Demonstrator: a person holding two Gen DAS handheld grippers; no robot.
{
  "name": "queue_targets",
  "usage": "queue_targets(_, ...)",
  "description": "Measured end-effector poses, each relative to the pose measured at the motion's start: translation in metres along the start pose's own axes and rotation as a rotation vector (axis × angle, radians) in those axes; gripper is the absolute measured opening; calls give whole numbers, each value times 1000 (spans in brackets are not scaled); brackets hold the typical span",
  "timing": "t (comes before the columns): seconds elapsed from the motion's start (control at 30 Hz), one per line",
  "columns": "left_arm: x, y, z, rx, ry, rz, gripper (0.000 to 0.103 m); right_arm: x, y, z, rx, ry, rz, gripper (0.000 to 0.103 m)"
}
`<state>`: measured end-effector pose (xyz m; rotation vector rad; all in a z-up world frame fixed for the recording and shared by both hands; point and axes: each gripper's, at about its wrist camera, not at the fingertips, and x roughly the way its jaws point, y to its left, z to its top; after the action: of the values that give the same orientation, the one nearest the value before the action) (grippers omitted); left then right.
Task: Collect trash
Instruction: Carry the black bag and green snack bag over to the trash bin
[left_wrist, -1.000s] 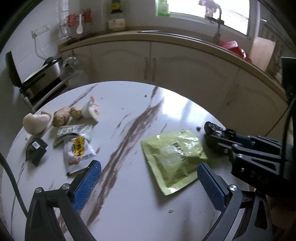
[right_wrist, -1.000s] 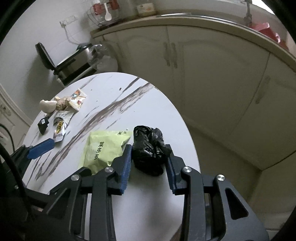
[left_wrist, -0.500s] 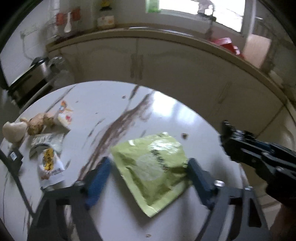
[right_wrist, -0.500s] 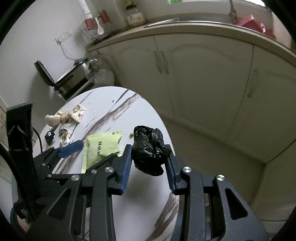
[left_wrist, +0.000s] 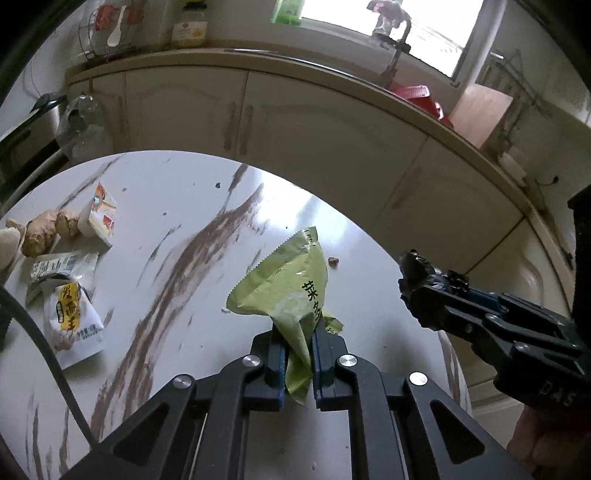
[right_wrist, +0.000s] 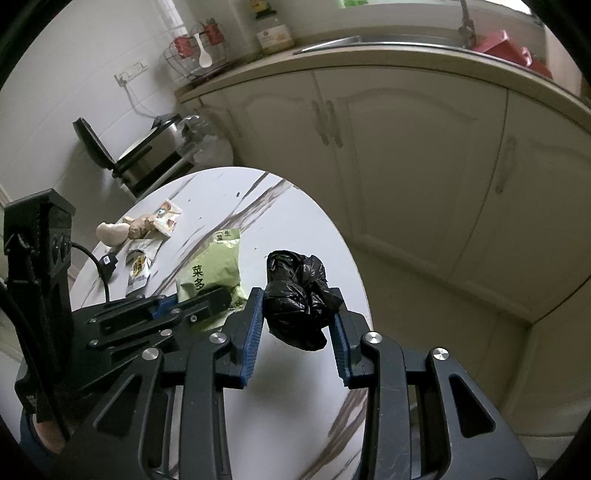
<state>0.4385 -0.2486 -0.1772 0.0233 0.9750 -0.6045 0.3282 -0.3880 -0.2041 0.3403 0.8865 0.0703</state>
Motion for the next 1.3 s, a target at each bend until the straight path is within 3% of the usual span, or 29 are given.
queue_targets(0.43, -70, -17, -20, 23, -93, 16, 7, -23, 12, -12, -8, -37, 16, 32)
queue_targets(0.77, -125, -70, -31, 124, -174, -39, 7, -84, 1, -30, 9, -134, -17, 32)
queue_targets(1.07, -110, -154, -60, 255, -120, -129, 7, -151, -60, -71, 106, -196, -135, 32)
queue_targets(1.3, -68, -212, -90, 350, -4, -169, 7, -165, -136, -125, 228, -144, -221, 32)
